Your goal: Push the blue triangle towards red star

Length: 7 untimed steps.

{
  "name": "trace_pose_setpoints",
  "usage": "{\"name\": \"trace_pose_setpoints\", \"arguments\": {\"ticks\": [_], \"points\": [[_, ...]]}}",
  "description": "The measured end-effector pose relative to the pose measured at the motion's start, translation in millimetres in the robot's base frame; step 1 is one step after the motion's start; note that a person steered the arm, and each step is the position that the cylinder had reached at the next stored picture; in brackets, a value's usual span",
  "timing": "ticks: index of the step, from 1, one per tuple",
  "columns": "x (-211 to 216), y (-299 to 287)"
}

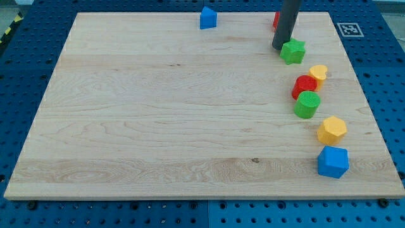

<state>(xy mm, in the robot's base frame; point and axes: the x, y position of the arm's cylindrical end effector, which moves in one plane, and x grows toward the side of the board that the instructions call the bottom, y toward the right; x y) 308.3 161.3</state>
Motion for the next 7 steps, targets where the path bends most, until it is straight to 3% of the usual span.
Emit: {"name": "trace_pose_setpoints", "arguments": {"ticks": [1,2,3,4,5,7], "points": [[0,-24],[-2,-109],[-22,-201],[-72,-256],[-117,-257],[-116,-223]]}}
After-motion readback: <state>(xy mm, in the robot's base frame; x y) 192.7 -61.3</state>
